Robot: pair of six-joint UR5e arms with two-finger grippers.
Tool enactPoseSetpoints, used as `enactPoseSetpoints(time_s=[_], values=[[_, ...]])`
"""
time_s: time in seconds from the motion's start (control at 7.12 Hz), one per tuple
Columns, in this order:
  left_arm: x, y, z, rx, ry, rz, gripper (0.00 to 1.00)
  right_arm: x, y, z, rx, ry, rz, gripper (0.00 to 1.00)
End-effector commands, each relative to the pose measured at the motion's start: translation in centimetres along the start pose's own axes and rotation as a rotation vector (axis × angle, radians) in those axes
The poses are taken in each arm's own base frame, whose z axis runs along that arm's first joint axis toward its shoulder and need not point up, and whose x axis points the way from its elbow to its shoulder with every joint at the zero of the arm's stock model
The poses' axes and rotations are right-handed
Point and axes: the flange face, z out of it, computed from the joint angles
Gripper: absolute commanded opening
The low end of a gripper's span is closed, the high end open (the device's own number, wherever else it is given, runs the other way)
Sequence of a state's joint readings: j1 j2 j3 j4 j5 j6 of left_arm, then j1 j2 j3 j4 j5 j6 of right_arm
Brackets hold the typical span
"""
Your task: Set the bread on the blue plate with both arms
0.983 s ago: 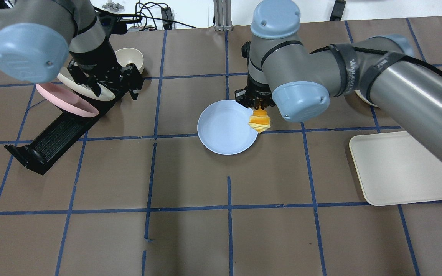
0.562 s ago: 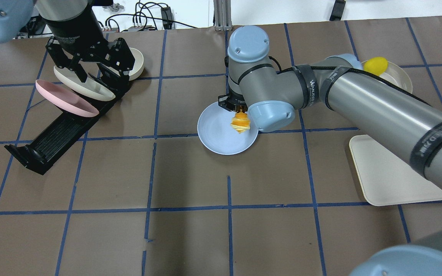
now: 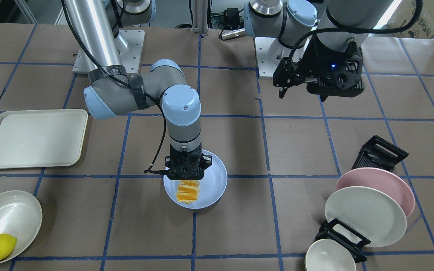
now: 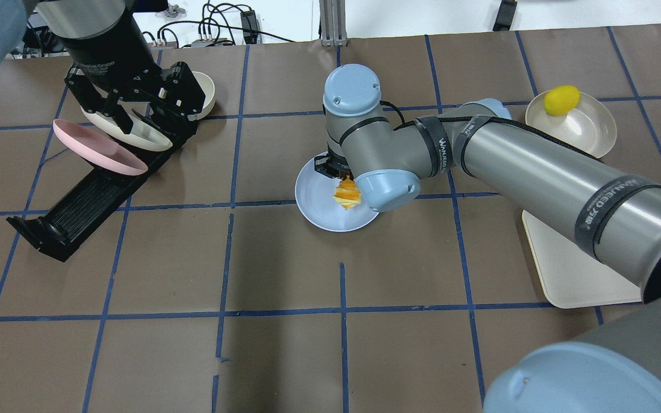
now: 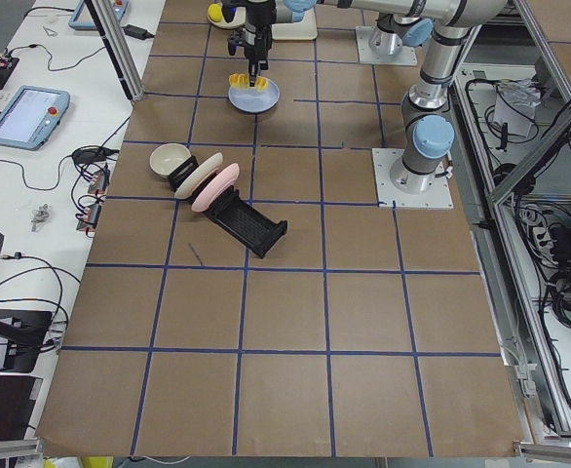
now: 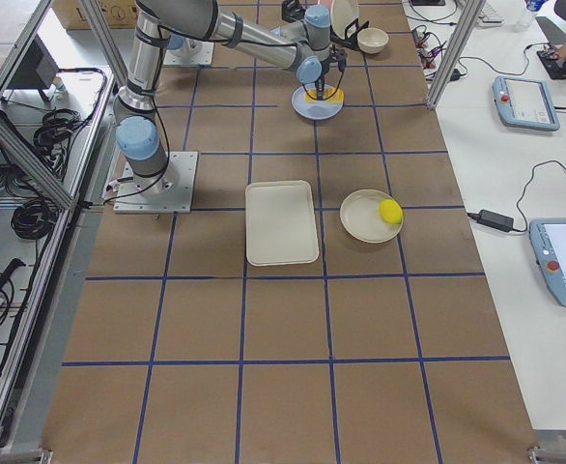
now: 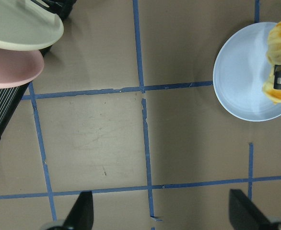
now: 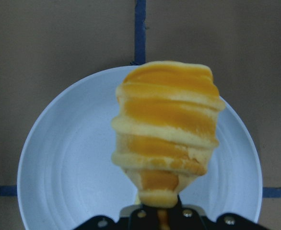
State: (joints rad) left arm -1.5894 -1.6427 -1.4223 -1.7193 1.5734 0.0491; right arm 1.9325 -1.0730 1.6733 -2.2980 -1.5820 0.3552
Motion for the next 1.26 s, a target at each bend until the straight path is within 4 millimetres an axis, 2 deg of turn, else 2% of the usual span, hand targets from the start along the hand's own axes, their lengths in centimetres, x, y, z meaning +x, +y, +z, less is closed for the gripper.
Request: enactPoseSetpoints(time_s=[0.0,0.14,0.28,0.84,0.98,1.12], values=[[-0.4,0.1,0.1,0.012,-0.004,-0.006,1.00,-0.2,0.3,0.1,-0.013,-0.002,-0.003,0.09],[-0.3,0.1,0.1,0.012,-0.002,-0.014,1.00,-0.6,0.8,0.4,-0.022,0.001,0.000,0.78],[-0.3,0.1,0.1,0.012,-0.002,-0.014,1.00,-1.5,1.3,1.3,-0.026,0.014,0.015,1.00],[-0.3,0.1,0.1,0.012,-0.002,-0.008,1.00,-1.6,1.4,1.3,-0.031,0.018,0.012,1.00],[-0.3,0.1,0.2,0.010,-0.002,-0.012,1.00,-1.3,1.1,0.3,-0.030,0.018,0.017,1.00],[-0.3,0.1,0.2,0.010,-0.002,-0.014,1.00,-0.1,0.3,-2.4,-0.029,0.018,0.027,1.00]])
